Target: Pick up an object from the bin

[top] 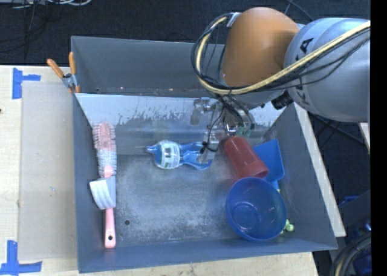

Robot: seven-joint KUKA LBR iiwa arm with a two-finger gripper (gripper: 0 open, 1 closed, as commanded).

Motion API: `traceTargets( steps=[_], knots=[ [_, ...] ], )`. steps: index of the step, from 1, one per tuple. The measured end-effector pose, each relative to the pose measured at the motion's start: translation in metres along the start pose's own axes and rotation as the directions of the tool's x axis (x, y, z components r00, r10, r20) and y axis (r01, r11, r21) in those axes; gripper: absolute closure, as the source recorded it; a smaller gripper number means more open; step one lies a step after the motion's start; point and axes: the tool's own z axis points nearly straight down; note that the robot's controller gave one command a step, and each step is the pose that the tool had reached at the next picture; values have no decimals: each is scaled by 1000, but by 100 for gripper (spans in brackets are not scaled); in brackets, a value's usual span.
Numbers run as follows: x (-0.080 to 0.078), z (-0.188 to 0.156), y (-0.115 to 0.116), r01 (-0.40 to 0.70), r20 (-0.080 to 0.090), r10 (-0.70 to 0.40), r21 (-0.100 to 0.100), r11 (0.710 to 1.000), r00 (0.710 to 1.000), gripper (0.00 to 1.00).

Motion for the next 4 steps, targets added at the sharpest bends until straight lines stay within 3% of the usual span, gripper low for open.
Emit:
traceTargets(
  steps=[1,2,3,4],
  knots=[
    [4,72,-9,49,3,-49,0,999,999,0],
    [5,96,-15,37,-4,-37,0,999,999,0],
    [38,105,4,286,0,-286,0,958,958,0],
    [38,108,4,405,4,-405,0,914,914,0]
  ],
)
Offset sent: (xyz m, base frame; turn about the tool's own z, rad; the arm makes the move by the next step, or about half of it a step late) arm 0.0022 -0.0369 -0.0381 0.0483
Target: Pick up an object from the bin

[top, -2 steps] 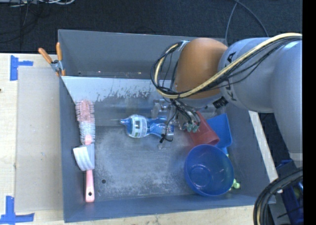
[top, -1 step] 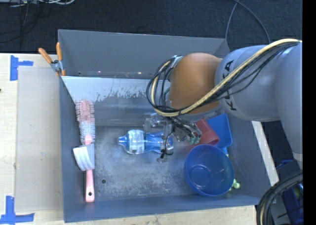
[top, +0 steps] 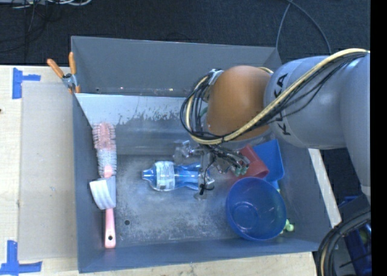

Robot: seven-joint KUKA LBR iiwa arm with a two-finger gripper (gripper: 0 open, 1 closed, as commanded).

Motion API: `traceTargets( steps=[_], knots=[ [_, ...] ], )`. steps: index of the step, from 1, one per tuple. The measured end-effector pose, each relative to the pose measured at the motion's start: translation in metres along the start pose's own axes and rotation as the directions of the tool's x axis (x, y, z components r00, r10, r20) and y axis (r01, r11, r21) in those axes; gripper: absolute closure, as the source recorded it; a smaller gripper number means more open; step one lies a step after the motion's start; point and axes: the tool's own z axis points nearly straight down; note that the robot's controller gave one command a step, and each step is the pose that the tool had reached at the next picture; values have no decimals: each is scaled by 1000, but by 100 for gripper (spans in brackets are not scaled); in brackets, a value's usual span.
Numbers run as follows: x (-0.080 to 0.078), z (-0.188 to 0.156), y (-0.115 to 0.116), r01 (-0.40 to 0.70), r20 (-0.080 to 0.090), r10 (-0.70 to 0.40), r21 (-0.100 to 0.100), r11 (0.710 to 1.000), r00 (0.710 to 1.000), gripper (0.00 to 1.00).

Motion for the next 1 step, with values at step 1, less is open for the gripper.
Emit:
traceTargets(
  steps=[1],
  knots=[
    [2,19,7,-255,-4,255,0,967,967,0]
  ],
)
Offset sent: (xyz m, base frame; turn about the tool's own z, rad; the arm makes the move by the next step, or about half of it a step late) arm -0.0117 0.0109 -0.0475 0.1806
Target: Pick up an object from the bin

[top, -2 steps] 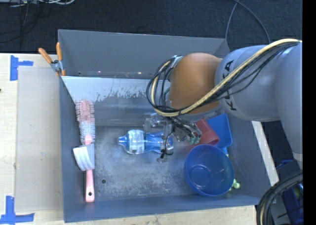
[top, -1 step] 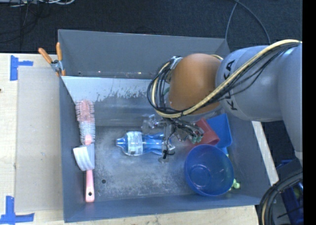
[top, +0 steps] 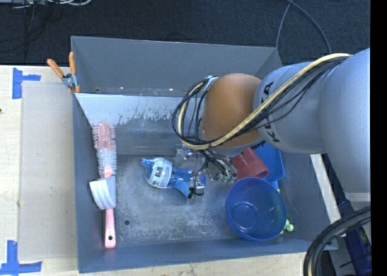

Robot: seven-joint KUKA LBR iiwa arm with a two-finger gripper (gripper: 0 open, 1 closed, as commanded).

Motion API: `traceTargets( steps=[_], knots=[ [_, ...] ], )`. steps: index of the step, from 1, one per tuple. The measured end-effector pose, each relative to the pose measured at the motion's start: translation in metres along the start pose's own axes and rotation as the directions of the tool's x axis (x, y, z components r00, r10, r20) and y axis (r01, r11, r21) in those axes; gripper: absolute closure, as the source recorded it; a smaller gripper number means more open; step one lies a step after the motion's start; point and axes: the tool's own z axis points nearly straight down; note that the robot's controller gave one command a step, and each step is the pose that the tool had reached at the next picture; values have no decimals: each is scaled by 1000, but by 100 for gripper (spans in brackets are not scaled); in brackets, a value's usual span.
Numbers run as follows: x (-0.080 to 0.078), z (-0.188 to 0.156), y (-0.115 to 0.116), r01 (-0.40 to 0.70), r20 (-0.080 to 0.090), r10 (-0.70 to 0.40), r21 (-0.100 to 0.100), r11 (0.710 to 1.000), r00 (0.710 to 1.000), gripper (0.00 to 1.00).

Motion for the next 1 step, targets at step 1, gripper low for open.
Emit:
traceTargets(
  steps=[1],
  knots=[
    [6,29,6,76,4,-76,1,997,997,0]
  ],
)
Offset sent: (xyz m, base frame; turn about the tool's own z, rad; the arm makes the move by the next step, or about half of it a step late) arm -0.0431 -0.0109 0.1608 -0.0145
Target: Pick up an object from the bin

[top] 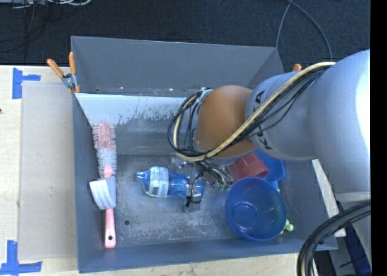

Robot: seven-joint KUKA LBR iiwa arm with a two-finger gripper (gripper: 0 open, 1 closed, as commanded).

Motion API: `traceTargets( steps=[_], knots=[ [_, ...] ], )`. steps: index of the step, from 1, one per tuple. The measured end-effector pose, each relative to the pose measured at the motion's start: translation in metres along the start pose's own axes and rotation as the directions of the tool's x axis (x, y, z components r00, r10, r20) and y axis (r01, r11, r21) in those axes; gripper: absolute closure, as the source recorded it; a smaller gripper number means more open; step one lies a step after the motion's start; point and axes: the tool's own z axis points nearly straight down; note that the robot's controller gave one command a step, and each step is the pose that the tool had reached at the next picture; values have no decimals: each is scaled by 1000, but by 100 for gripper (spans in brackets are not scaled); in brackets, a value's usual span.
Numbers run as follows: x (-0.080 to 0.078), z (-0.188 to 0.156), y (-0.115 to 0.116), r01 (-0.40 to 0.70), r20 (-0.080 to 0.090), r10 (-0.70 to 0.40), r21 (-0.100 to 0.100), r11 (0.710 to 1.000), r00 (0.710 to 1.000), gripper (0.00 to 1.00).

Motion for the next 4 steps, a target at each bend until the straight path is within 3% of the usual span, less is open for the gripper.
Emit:
traceTargets(
  steps=[1,2,3,4],
  knots=[
    [37,-192,-7,-59,4,59,0,998,998,100],
    [38,-189,-7,-58,-2,58,0,998,998,100],
    [88,-157,-38,-77,-3,77,-1,997,997,100],
    [90,-165,-77,-219,6,219,-3,976,976,100]
  ],
)
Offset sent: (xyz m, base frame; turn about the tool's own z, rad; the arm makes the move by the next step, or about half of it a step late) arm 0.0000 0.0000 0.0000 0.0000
